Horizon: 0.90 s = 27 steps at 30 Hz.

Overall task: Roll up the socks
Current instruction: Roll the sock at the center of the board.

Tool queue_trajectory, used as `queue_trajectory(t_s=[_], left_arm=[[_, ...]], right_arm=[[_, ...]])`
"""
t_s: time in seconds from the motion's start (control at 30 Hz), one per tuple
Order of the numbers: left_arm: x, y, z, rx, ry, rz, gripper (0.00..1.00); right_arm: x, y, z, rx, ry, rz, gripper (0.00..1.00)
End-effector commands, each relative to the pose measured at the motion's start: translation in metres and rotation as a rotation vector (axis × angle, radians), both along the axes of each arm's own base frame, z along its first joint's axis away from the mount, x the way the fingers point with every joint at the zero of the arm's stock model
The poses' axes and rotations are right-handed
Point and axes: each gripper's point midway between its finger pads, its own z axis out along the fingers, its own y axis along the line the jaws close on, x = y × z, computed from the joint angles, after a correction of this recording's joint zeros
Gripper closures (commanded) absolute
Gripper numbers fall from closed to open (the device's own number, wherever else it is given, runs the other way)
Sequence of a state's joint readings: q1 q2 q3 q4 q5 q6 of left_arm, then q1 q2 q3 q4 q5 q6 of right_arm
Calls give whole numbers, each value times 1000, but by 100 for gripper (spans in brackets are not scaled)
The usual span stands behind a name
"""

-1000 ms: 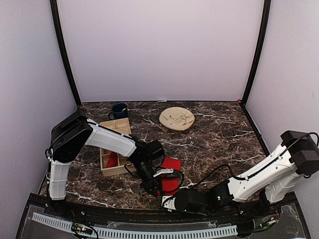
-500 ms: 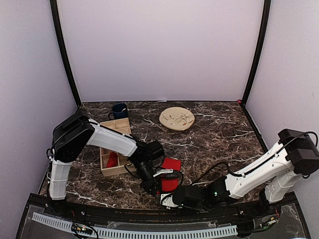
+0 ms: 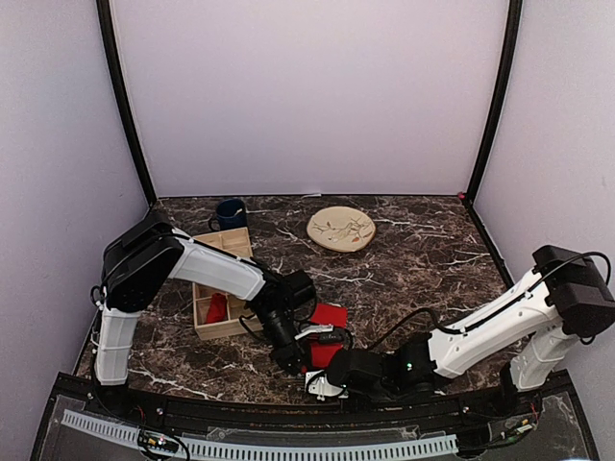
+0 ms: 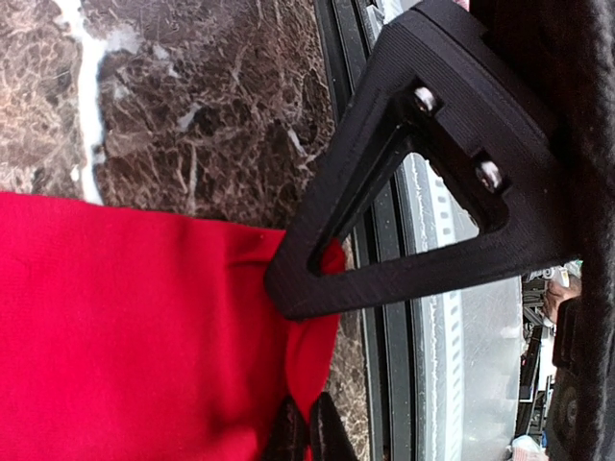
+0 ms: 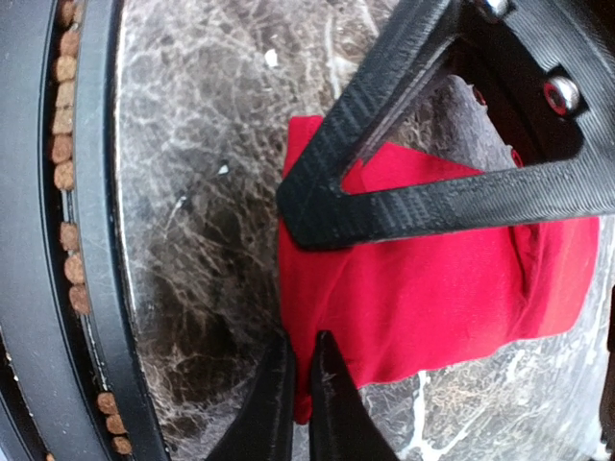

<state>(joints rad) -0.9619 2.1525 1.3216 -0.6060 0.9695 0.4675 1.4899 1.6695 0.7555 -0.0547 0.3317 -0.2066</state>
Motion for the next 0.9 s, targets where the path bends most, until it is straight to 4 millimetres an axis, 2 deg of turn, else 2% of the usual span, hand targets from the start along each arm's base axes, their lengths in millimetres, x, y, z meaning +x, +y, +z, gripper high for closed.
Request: queue_trajectory(t_s=[0.0,0.07,0.13,0.33,0.63,0.87], left_arm=[[2,1,3,6,14,4,99],[4,1,3,11,14,11,96],[5,1,2,22,11,18,86],[9,2,2,38,-9,35,71],[18,3,6,45,-41,76,64],[28,10,-4,103,-102,109,61]], right_arm=[[1,-9,-13,-57,41,-11,97],[2,-10,-14,-63,53,-20,99],[2,-11,-16,-65,70,-31,100],[4,-13,-15,-52,100,-57,100],[6,-14,-14,-40,118,-78,100],[8,-15,-12,-32,114,-96,100]])
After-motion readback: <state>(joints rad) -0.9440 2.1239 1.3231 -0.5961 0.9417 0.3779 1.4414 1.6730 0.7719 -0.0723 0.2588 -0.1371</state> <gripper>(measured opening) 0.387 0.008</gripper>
